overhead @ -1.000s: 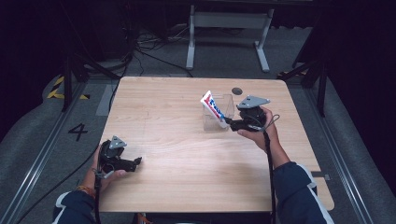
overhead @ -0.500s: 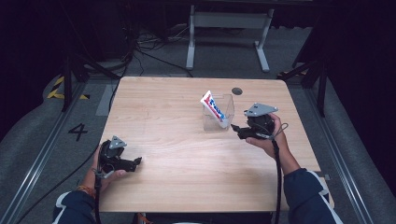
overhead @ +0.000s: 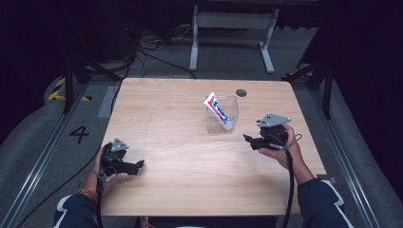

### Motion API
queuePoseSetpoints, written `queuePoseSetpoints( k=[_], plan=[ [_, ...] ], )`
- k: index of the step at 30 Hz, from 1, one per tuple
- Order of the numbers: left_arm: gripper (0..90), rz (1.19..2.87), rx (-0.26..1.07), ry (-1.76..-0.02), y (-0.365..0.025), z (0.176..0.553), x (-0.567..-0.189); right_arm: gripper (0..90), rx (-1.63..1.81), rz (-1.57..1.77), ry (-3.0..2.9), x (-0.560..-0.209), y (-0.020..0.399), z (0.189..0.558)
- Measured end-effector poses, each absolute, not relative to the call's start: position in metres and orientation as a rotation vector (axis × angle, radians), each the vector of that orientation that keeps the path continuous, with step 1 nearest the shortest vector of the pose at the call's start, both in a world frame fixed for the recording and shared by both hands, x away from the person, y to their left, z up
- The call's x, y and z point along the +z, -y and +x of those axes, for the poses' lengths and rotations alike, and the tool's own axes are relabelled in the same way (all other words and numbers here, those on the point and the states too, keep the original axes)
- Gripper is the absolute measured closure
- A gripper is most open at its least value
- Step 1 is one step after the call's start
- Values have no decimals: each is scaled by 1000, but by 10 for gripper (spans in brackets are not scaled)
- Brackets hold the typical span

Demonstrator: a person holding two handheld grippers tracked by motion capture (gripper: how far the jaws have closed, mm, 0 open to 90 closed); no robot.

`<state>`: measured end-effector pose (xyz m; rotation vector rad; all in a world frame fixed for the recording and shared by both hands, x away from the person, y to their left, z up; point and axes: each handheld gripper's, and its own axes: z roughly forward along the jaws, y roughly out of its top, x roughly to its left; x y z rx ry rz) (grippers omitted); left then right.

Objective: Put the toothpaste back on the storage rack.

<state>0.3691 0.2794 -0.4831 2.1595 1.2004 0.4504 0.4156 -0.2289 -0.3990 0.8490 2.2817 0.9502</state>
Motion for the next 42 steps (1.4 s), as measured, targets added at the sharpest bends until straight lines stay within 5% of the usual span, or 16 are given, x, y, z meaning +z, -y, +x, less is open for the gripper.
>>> queuePoseSetpoints(
  k=[42],
  plan=[
    [6,2160,451,-1200,-279,369,-483,248,893,1066,-2321,-464,328,359]
  ],
)
